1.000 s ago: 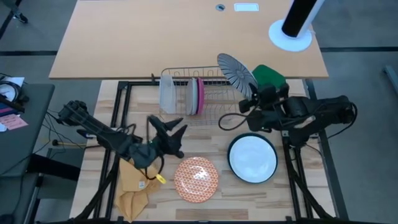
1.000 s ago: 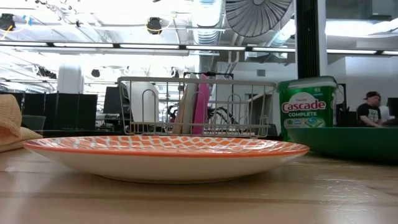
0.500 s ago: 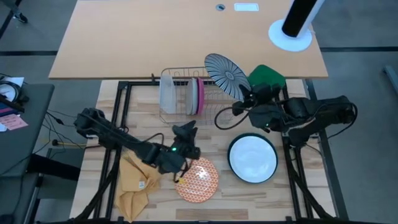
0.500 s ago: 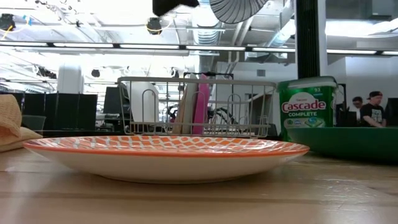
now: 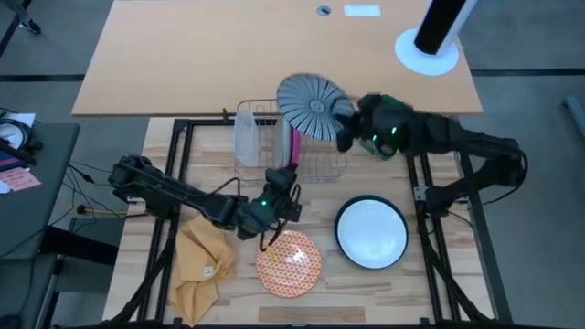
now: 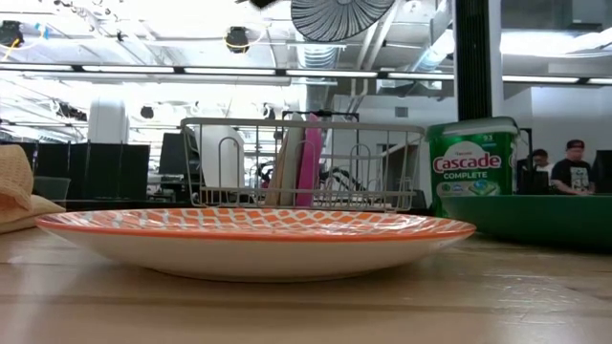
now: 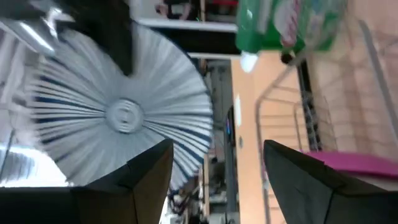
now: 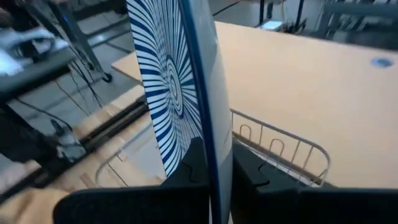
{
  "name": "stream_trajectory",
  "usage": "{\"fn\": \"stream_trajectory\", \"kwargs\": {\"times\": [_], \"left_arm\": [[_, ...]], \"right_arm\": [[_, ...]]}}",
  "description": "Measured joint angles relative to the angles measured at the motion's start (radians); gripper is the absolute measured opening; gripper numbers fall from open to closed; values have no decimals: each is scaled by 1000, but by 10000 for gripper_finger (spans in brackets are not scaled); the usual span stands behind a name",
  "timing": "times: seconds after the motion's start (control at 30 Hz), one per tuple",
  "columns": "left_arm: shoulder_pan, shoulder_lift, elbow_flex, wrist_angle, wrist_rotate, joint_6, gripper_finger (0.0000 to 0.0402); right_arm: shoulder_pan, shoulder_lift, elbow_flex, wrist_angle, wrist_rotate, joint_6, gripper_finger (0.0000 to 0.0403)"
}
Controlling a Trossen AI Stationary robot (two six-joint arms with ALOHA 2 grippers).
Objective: Sort dishes
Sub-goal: Put the blue patterned plate into the dish rack
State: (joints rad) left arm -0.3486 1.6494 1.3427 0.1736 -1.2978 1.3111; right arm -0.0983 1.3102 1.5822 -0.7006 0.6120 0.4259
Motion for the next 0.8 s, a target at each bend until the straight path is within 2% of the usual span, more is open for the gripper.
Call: {"fn": "stream_trajectory", "kwargs": {"times": [0.17,0.3,0.4,0.57,0.73,0.8], "left_arm": [[-35,-27,82,6,87,47,244],[-37,-54,88,-5,180,65,244],[-31,-56,88,-70,182,51,249],[-13,-42,85,-322,154,-21,284],[27,-46,47,-247,17,4,302],[46,-46,43,-245,6,29,300]], "right_arm": [[-119,-5,0,59,-275,54,20],[-157,-14,0,58,-408,80,20],[-167,-16,0,57,-450,90,20],[-164,-22,0,56,-461,95,20],[-163,-23,1,62,-487,124,20],[-163,-15,1,72,-488,142,20]]}}
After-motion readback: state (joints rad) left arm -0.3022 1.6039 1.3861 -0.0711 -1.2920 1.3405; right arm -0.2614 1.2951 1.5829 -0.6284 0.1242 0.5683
